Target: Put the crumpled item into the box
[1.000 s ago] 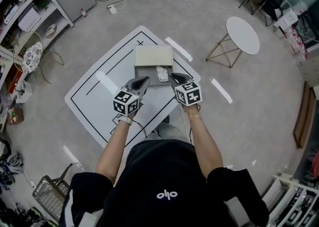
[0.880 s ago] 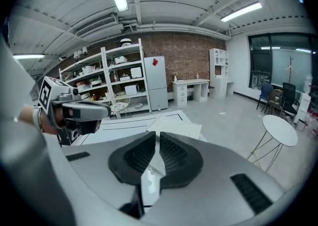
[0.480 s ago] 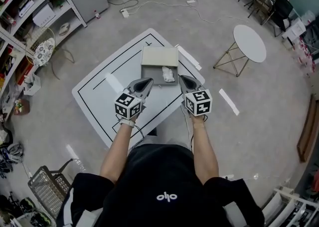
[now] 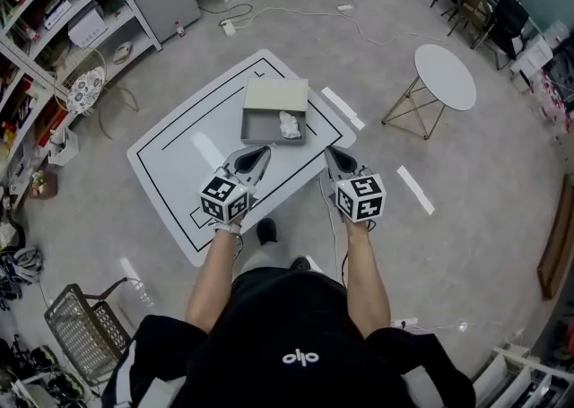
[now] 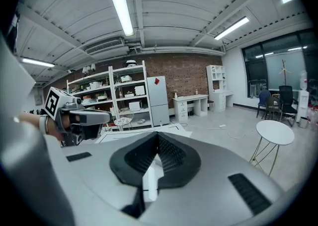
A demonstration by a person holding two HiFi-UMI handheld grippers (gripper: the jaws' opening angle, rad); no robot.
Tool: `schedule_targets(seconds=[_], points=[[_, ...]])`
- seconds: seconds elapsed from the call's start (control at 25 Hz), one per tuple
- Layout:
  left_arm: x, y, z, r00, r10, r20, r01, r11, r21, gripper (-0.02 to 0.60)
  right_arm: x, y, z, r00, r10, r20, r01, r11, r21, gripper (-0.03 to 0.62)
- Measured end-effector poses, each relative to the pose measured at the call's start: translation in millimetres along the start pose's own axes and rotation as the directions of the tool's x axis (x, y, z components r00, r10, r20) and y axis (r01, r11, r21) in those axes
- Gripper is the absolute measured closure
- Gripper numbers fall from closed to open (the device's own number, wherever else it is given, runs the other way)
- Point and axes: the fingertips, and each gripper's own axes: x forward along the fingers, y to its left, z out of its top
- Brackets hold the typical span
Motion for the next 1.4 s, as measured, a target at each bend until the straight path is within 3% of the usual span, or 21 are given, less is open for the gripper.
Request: schedule_targets(seconds=[0.32, 0.64, 1.4], points=[[-22, -51, -16, 0.999, 0.049, 0.002, -0.049, 0.999, 0.002, 0.581, -56, 12, -28, 1.0, 0.03, 0.0, -0.03, 0.999, -0.012, 0.585], [-33, -86, -32, 0.999, 0.052, -0.004, -0.052, 0.999, 0.004, 0.581, -91, 20, -53, 0.999, 0.038, -0.019, -0.038, 0.999, -0.016, 0.585], [-39, -100, -36, 0.999, 0.039, 0.005, -0.039, 0.999, 0.01, 0.581, -104, 26, -62, 0.999, 0.027, -0.021, -0.028, 0.999, -0.021, 0.585]])
